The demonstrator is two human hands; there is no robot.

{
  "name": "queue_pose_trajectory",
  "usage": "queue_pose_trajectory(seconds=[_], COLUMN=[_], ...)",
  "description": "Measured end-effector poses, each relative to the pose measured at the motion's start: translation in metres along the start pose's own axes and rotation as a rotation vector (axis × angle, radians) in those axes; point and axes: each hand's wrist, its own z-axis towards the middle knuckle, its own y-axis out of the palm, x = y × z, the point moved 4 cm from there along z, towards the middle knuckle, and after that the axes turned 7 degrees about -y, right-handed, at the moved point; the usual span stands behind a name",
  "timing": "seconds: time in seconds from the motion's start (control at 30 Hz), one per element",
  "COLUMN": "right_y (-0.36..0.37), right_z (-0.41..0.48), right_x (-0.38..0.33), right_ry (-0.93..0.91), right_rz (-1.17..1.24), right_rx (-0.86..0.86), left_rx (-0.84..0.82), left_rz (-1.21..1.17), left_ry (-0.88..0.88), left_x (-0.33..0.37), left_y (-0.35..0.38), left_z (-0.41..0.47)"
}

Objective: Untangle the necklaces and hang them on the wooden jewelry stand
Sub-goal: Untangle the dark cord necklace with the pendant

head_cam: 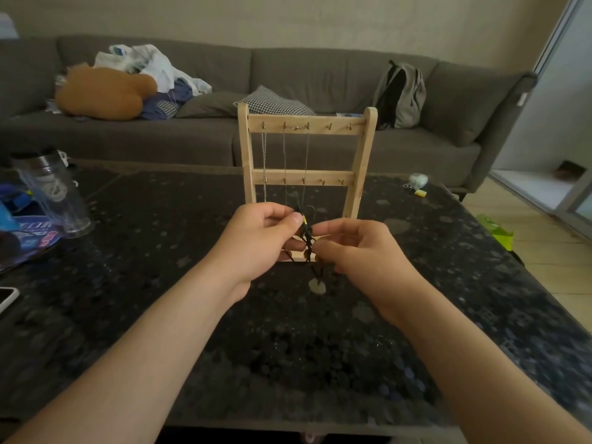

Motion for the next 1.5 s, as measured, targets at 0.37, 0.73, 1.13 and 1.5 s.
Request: queue_pose_trajectory(seconds=[0.37, 0.73, 1.13, 1.5], right_y=[0.003, -0.002, -0.002, -0.005], right_z=[-0.003, 0.001, 0.006, 0.003], right_x=[-0.005, -0.003, -0.004, -0.009], right_ry=[-0.096, -0.128, 0.031, -0.055], right_rz=[-0.056, -0.221, -0.05, 0.159], right_rx=[0.047, 0.12, 0.056, 0.152], left_rx=[0.014, 0.101, 0.157, 0.166], left_rz=[-0.006, 0.21, 0.728, 0.606], left_ry=[0.03, 0.197, 0.409, 0.253], left_x=[0.002, 0.007, 0.015, 0.012], left_y=[0.0, -0.003, -0.011, -0.008], left_z=[-0.003, -0.006, -0.009, -0.01])
